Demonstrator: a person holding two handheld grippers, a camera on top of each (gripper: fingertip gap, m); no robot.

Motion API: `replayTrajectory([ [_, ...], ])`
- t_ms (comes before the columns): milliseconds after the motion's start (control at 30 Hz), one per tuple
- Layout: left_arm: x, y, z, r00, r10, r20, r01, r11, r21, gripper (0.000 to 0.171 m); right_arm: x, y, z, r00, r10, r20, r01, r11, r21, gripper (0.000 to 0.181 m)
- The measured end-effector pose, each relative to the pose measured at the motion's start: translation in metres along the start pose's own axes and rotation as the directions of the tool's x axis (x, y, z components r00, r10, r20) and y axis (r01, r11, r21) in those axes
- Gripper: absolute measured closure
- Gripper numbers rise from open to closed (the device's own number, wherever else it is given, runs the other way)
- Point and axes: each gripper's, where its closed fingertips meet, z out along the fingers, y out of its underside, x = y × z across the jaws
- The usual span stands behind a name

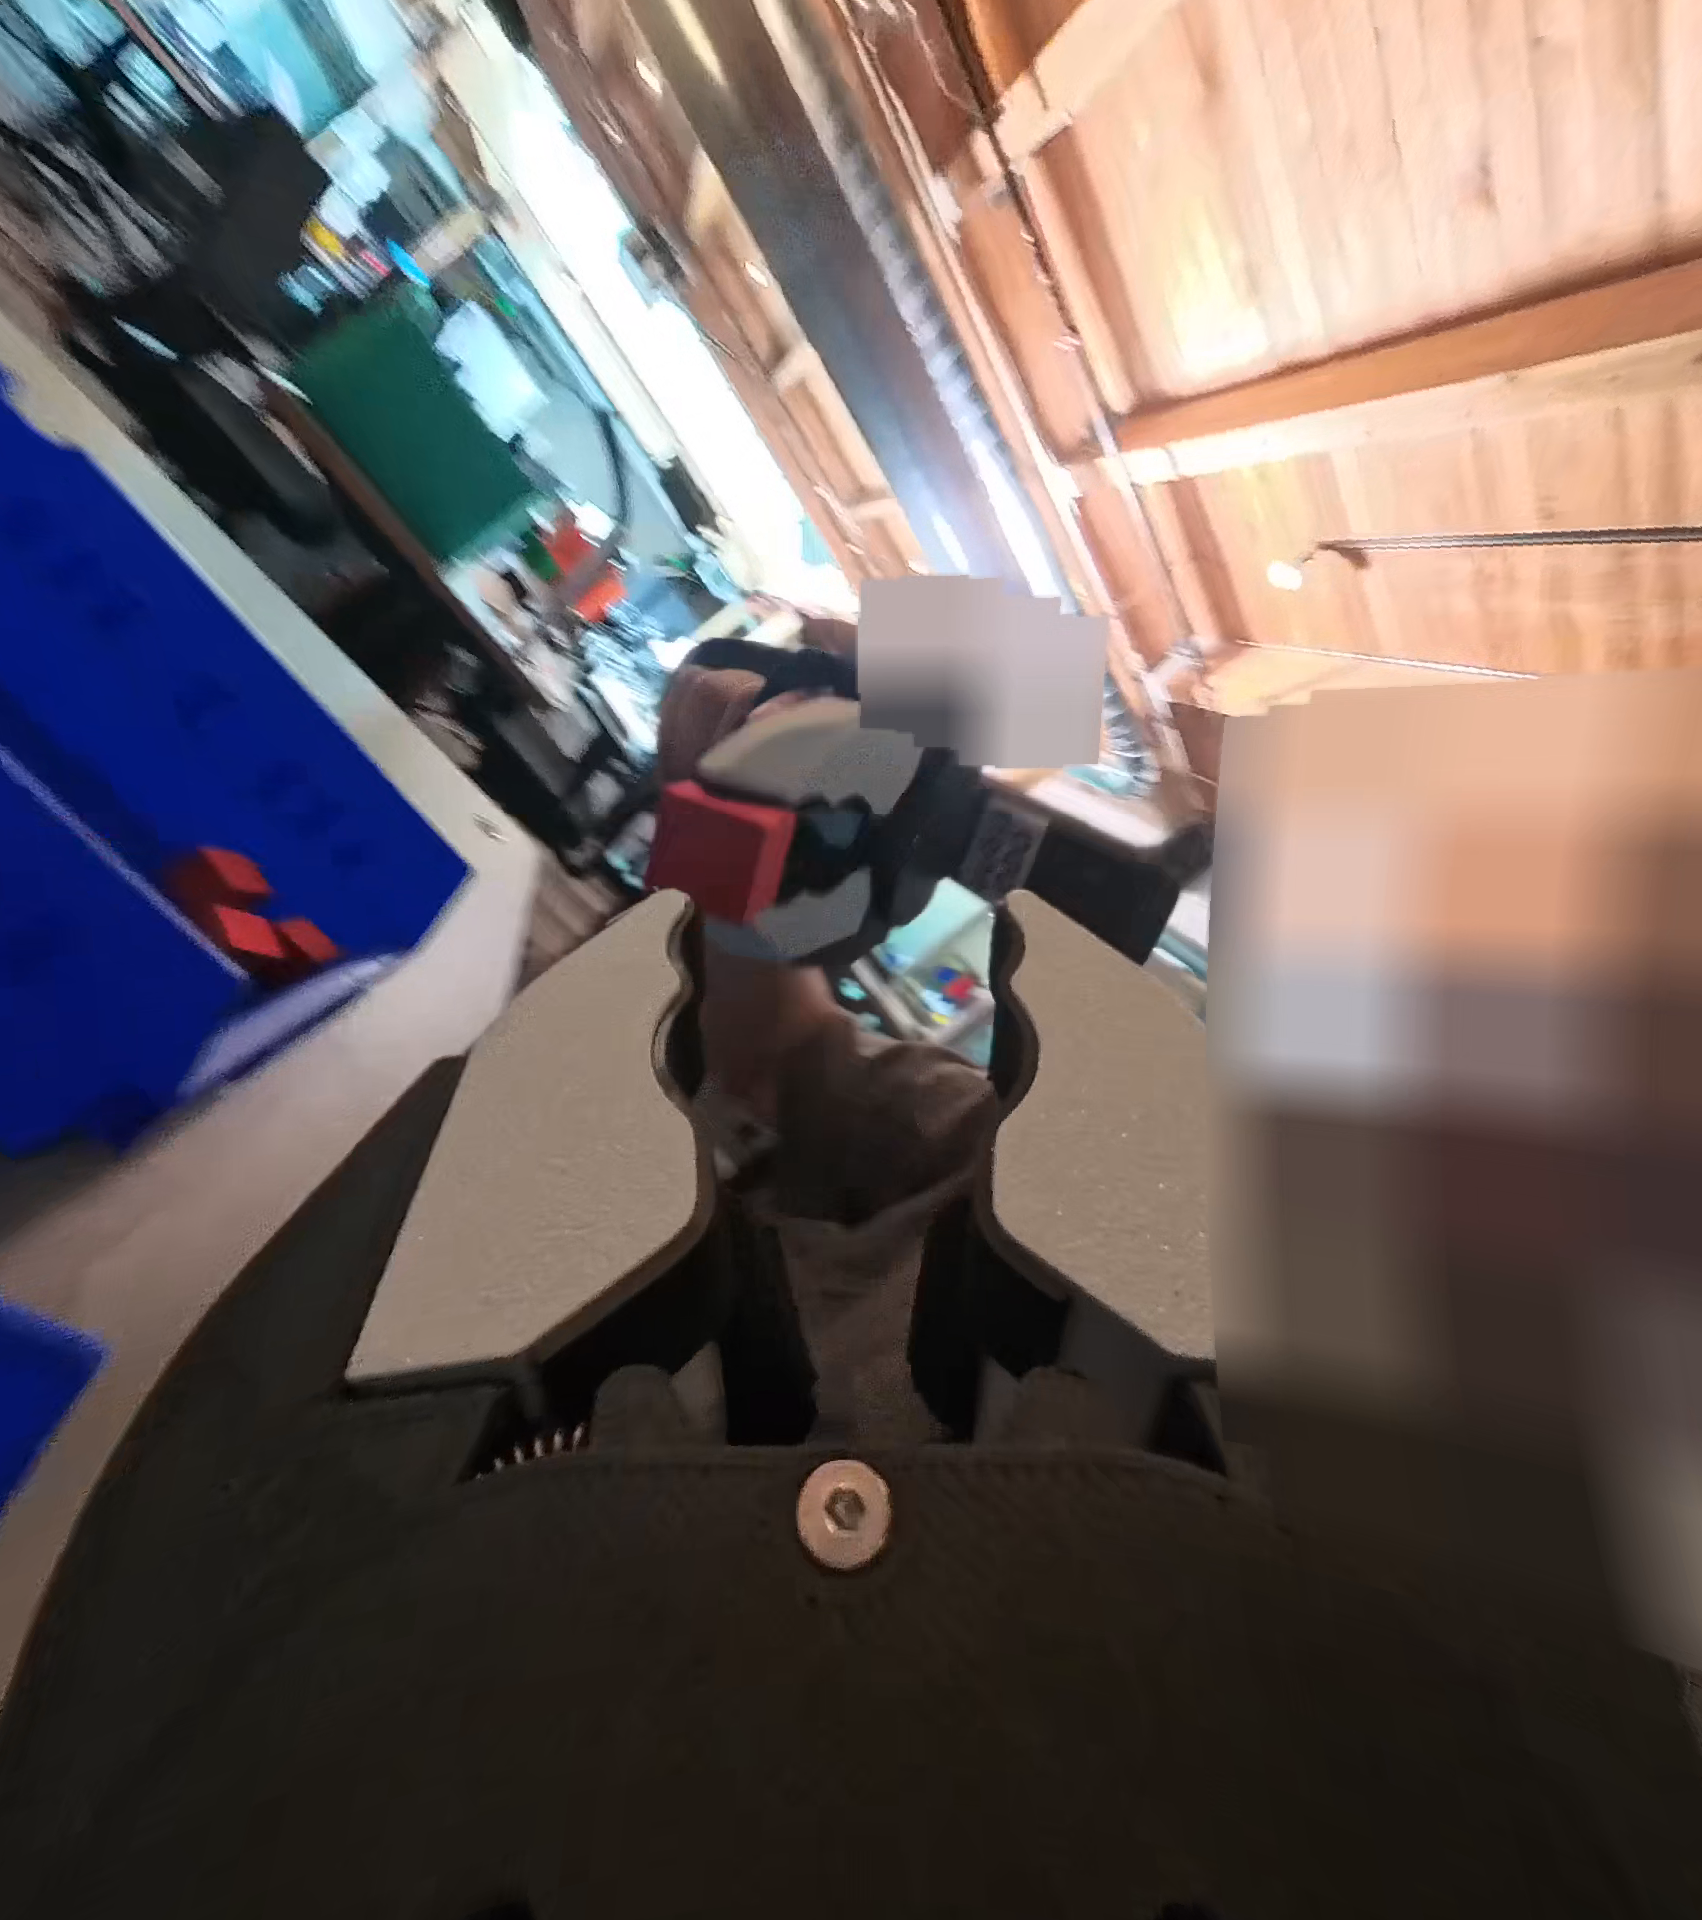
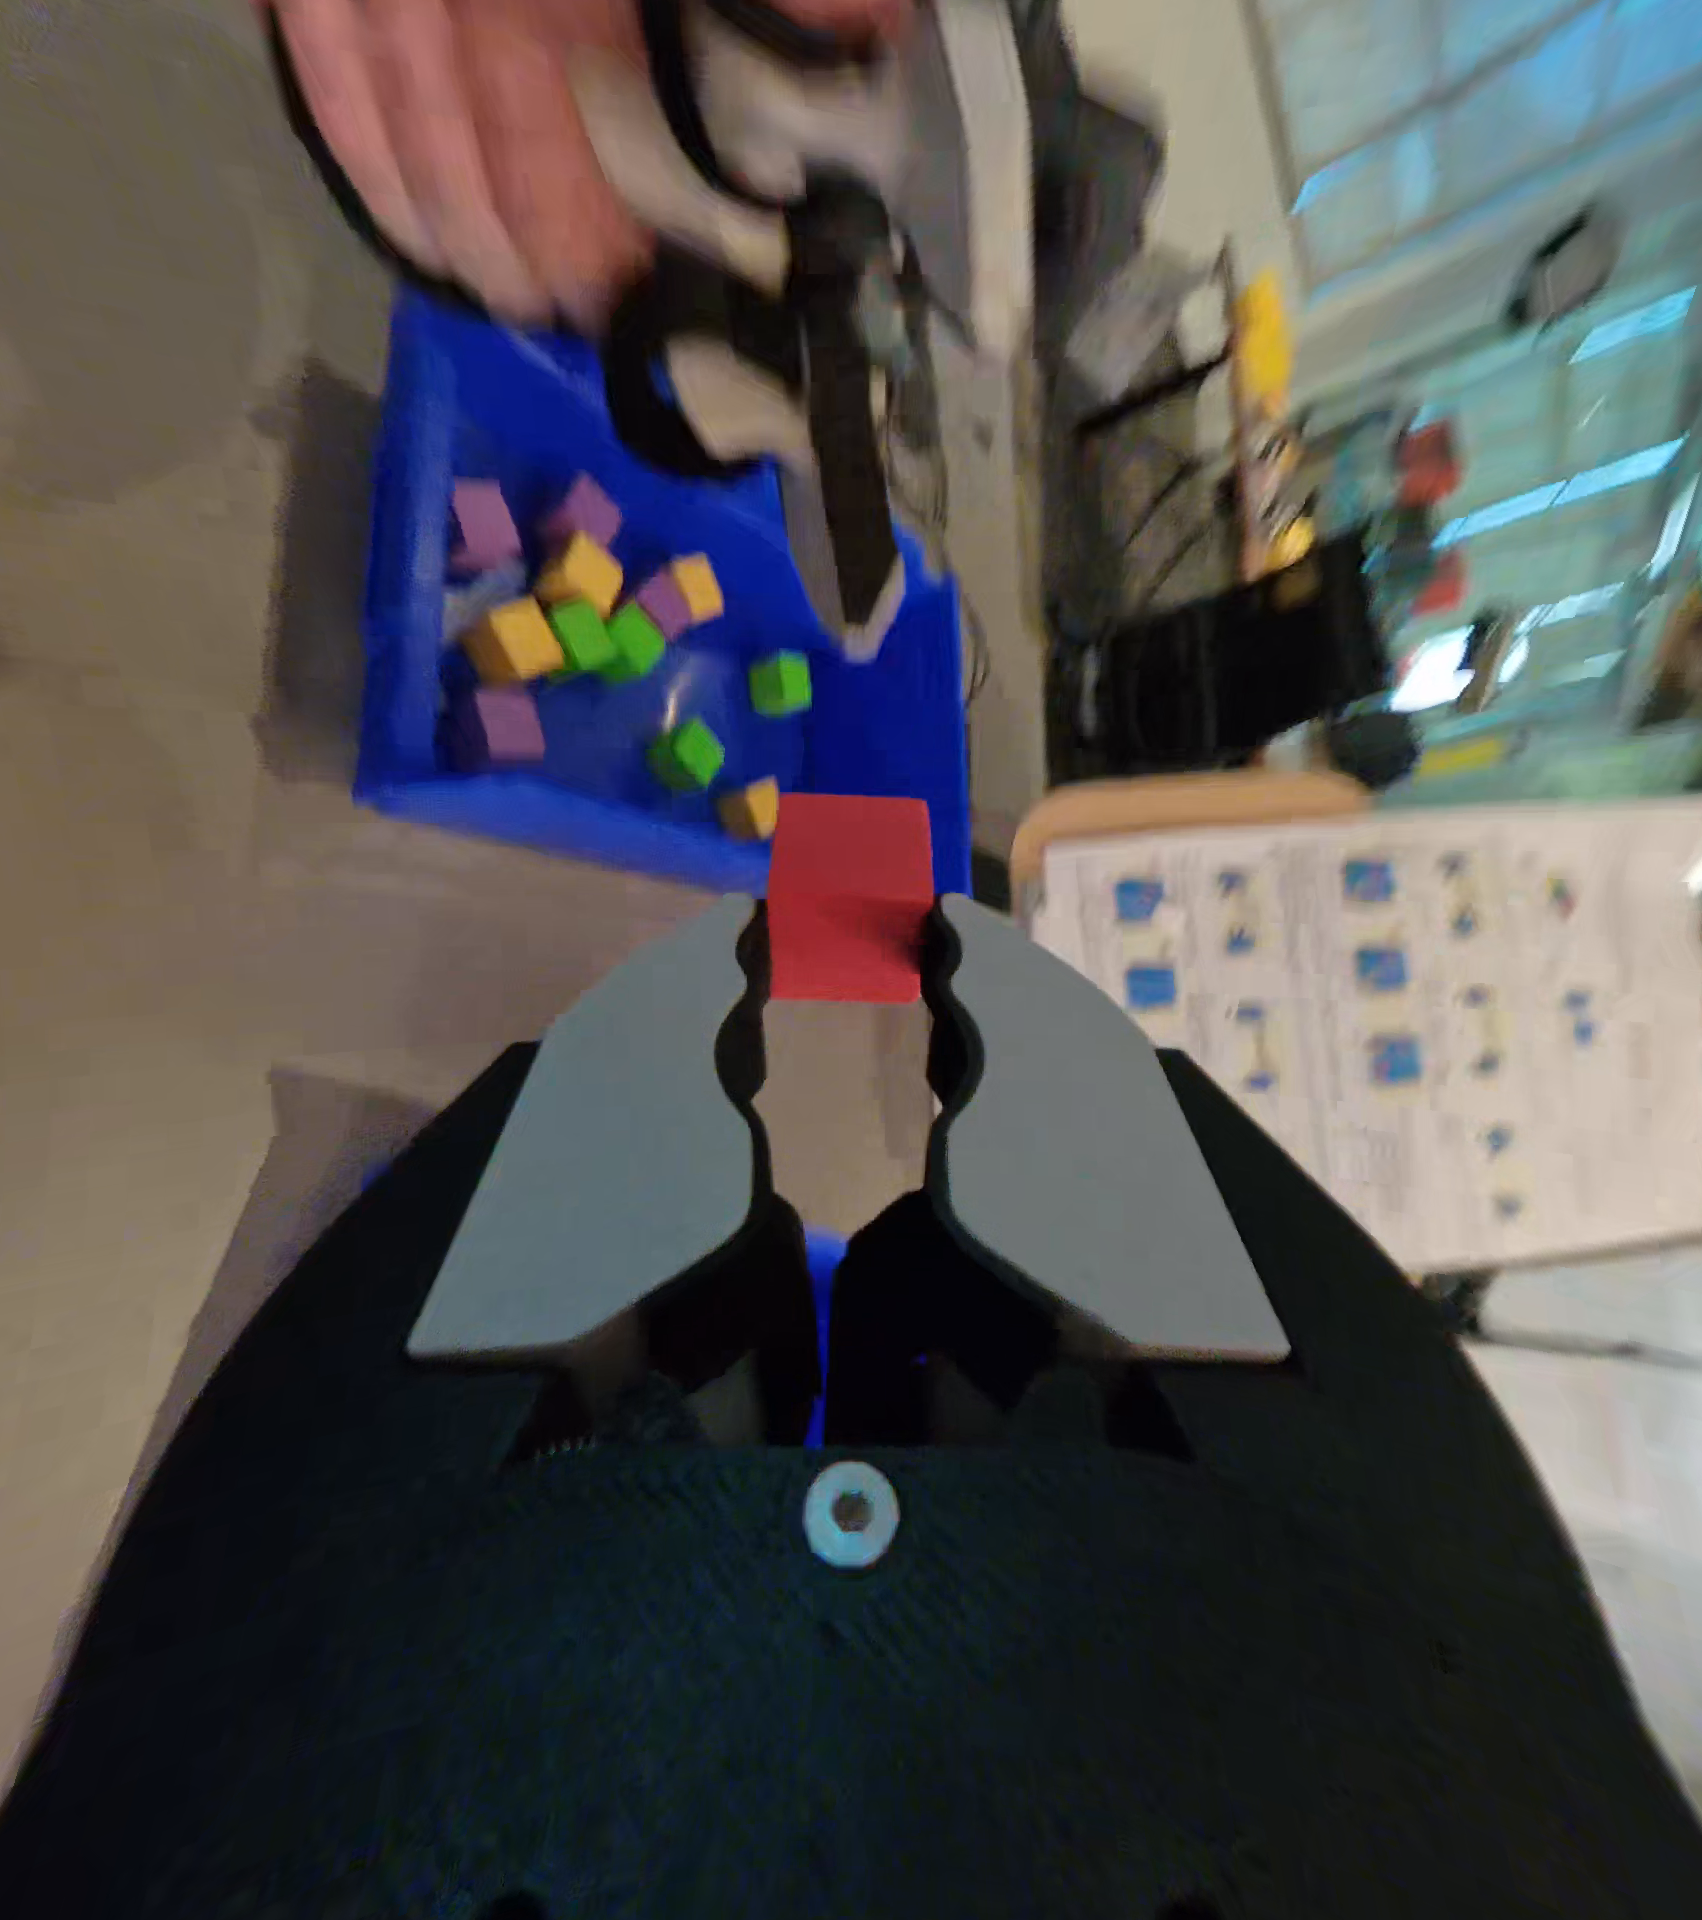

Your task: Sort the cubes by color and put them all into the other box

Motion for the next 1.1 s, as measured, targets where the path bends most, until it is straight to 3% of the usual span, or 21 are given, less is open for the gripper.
replayTrajectory([
  [33, -0.001, -0.004, -0.005, 0.998, 0.038, 0.042, -0.039, 0.999, 0.017, 0.120, 0.006, 0.018, -0.005, 0.998, 0.052, 0.032, -0.051, 0.997, -0.057, 0.154],
  [133, 0.005, -0.007, -0.014, 0.993, 0.092, 0.078, -0.095, 0.995, 0.035, 0.125, 0.004, 0.085, -0.016, 0.955, 0.257, 0.147, -0.202, 0.928, -0.312, 0.154],
  [267, 0.005, 0.002, -0.019, 0.989, 0.116, 0.088, -0.117, 0.993, 0.004, 0.135, -0.041, 0.179, -0.023, 0.818, 0.530, 0.226, -0.266, 0.695, -0.667, 0.153],
  [367, 0.006, 0.003, -0.020, 0.992, 0.108, 0.072, -0.107, 0.994, -0.010, 0.136, -0.081, 0.229, -0.024, 0.719, 0.661, 0.214, -0.243, 0.528, -0.814, 0.153],
  [433, 0.006, 0.003, -0.020, 0.991, 0.114, 0.075, -0.114, 0.993, -0.012, 0.138, -0.100, 0.248, -0.023, 0.674, 0.708, 0.210, -0.221, 0.464, -0.858, 0.153],
  [633, 0.005, 0.005, -0.024, 0.990, 0.116, 0.081, -0.114, 0.993, -0.032, 0.142, -0.132, 0.275, -0.027, 0.618, 0.754, 0.221, -0.169, 0.402, -0.900, 0.153],
  [1100, 0.004, 0.006, -0.022, 0.990, 0.112, 0.088, -0.108, 0.993, -0.043, 0.143, -0.146, 0.283, -0.048, 0.623, 0.702, 0.344, -0.054, 0.478, -0.877, 0.153],
])
